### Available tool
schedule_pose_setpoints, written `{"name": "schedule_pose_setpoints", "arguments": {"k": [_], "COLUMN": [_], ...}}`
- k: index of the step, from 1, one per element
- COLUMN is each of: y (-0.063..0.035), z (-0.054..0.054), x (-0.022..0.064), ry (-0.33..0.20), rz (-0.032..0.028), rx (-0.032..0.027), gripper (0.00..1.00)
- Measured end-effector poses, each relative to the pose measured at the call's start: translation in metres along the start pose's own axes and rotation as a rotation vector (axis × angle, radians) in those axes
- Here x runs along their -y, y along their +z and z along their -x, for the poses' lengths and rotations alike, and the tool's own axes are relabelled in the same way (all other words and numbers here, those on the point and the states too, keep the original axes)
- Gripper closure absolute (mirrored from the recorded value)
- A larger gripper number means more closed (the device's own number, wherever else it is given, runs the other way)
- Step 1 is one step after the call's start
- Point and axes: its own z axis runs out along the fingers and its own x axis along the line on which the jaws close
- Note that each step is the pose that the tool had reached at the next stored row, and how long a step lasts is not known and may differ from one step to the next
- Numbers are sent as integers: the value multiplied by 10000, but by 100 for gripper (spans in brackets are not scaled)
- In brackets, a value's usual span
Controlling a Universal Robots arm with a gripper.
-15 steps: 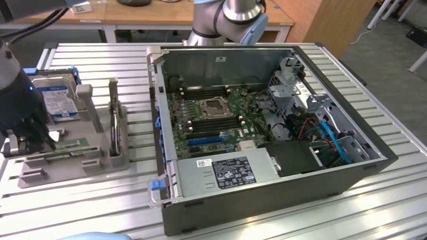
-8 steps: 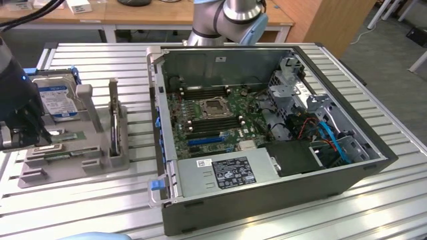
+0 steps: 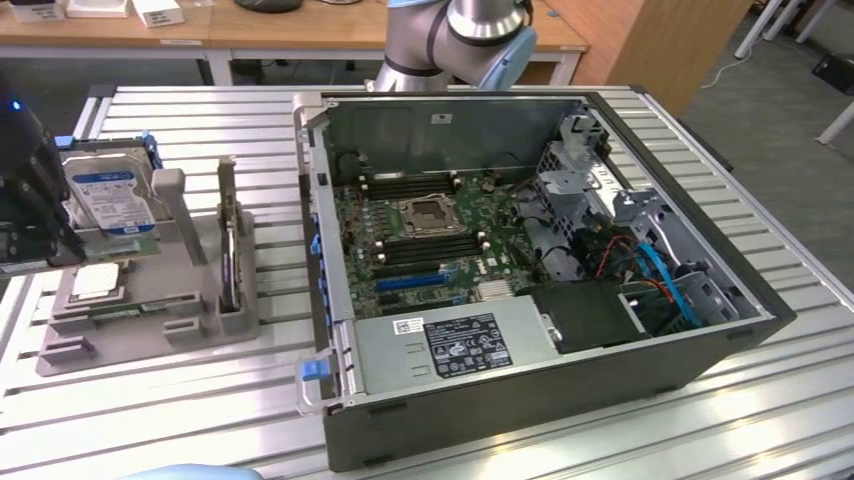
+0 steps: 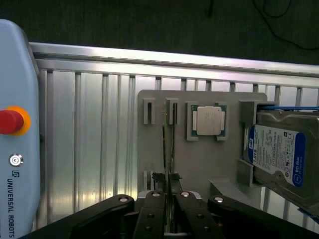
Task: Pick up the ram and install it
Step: 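Pick up the ram and move it above insertion slot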
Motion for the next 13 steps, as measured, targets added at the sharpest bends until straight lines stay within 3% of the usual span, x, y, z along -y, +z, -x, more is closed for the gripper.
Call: {"name": "schedule_pose_setpoints", "arguments": {"k": [1,8,13], "y": [-63,-82,-202], "z": [6,7,18], "x": [0,0,1], "ry": [0,0,0], "rz": [-1,4,2], "rx": [1,-3,-1], "gripper": [86,87,87]}}
